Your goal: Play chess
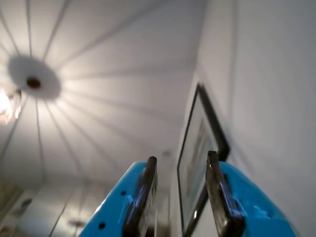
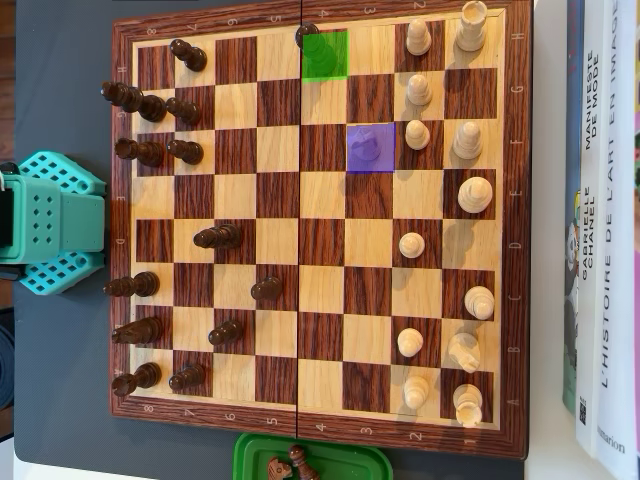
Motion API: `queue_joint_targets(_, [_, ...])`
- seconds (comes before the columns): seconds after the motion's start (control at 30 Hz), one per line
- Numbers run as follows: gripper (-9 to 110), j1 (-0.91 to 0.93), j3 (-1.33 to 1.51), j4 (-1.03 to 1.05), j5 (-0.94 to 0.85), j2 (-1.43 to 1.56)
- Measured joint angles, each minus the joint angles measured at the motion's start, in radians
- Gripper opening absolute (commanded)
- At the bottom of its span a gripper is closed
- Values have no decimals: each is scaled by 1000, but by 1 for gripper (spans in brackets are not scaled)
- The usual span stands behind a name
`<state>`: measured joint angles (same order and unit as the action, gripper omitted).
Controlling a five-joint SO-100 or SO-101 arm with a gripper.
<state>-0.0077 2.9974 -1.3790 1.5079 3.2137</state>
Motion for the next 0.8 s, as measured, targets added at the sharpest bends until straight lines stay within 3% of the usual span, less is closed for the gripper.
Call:
queue_joint_targets(0.43, [15, -9, -193, 601, 0, -183])
queue_joint_targets(0.8, [15, -60, -442, 1589, 0, -193])
